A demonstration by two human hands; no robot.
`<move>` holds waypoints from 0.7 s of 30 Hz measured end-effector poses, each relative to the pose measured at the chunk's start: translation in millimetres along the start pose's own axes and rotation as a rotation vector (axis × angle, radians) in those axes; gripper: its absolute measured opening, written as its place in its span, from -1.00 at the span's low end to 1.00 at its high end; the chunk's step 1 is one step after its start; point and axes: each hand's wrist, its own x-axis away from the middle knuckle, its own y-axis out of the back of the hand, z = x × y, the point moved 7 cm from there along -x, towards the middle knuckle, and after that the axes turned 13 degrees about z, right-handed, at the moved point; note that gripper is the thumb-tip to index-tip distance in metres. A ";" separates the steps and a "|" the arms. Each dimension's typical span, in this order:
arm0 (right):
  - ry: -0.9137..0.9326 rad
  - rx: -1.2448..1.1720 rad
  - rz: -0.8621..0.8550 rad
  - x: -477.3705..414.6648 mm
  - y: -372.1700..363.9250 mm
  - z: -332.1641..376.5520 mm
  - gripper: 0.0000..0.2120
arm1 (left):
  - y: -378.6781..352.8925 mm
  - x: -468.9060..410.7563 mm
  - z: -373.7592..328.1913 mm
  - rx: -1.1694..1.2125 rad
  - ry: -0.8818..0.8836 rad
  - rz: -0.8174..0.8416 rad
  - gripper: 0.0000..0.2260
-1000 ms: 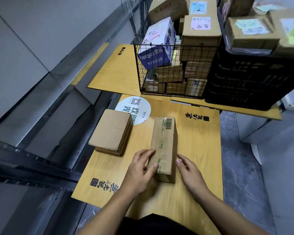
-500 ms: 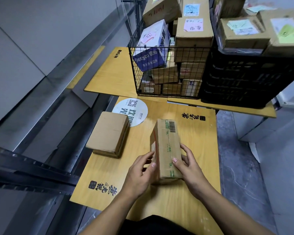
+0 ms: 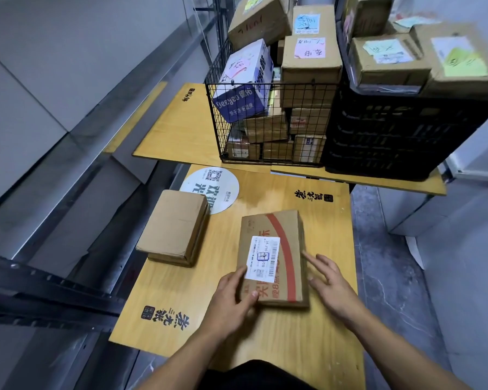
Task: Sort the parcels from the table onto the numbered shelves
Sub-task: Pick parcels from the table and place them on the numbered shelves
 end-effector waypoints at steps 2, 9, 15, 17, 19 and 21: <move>-0.120 0.168 -0.021 -2.3 0.6 -12.9 -0.60 | 0.7 -3.3 -3.4 -0.018 0.006 -0.010 -0.44; -0.203 -0.010 0.005 9.6 -20.1 -11.7 -0.55 | 1.6 -3.7 2.8 -0.097 0.069 0.046 -0.40; -0.106 -0.111 0.035 14.7 -42.6 0.3 -0.55 | 5.0 2.0 2.4 -0.037 0.099 -0.001 -0.28; -0.074 -0.186 0.017 14.8 -44.3 5.1 -0.51 | 8.4 10.8 -1.0 -0.026 0.070 -0.046 -0.29; -0.041 -0.249 0.001 12.7 -44.8 12.1 -0.43 | 15.7 21.4 -6.4 -0.013 0.026 -0.116 -0.30; 0.003 -0.309 -0.024 10.0 -43.6 21.7 -0.36 | 24.3 32.5 -14.9 -0.010 -0.019 -0.198 -0.30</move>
